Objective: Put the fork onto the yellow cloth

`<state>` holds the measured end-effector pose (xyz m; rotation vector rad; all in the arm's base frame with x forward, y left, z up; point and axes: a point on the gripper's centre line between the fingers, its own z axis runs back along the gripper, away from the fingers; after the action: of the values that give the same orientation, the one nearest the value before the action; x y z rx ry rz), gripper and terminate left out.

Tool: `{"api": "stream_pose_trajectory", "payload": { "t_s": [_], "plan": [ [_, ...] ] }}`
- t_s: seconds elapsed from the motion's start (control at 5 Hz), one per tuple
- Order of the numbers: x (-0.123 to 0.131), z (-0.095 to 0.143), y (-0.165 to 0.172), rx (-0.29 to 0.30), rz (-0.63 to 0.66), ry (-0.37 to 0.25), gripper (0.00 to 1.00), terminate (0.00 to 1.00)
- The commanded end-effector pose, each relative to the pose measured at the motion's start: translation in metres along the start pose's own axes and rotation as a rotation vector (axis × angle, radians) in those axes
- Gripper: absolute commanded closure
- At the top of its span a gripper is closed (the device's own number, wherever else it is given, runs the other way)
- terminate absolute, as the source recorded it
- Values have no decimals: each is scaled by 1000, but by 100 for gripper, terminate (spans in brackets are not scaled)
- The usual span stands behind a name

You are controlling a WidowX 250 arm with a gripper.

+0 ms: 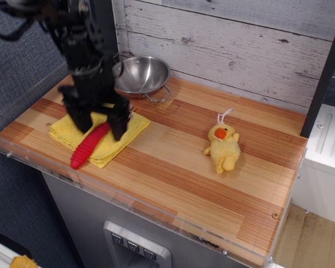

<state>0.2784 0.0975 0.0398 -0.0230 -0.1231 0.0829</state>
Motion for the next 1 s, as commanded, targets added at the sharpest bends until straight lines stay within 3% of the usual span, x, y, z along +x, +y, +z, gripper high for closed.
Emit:
{"api": "stream_pose_trajectory", "payload": {
  "t_s": [0.0, 0.2, 0.4, 0.8],
  "plan": [
    [26, 105, -32, 110, -114, -241, 0, 0],
    [26, 124, -48, 86, -190, -297, 0, 0],
    [25, 113, -65, 18, -352, -284, 0, 0],
    [25, 113, -65, 18, -352, -284, 0, 0]
  ]
}}
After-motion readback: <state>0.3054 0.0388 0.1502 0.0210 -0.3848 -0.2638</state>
